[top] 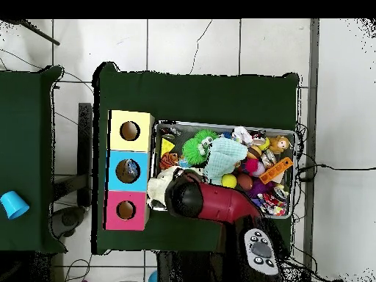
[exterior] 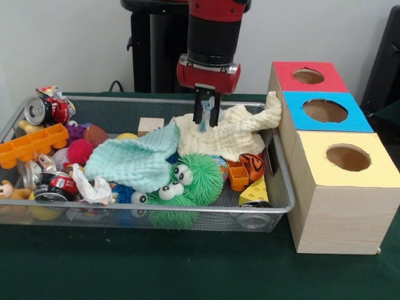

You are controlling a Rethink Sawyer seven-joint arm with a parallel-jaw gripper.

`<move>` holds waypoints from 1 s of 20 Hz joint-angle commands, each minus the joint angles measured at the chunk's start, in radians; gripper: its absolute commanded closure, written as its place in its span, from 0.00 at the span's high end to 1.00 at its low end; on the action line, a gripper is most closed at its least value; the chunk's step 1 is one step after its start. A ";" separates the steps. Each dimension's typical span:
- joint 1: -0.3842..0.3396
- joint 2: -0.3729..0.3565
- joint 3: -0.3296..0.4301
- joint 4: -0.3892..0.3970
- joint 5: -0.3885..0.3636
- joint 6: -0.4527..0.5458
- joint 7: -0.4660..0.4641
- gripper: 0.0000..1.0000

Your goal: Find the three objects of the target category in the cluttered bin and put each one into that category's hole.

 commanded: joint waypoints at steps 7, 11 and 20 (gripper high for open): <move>0.062 -0.142 0.032 0.056 0.081 0.206 0.178 0.00; 0.093 -0.157 0.019 0.051 0.099 0.229 0.196 0.00; 0.158 -0.169 -0.012 0.036 0.137 0.264 0.221 0.00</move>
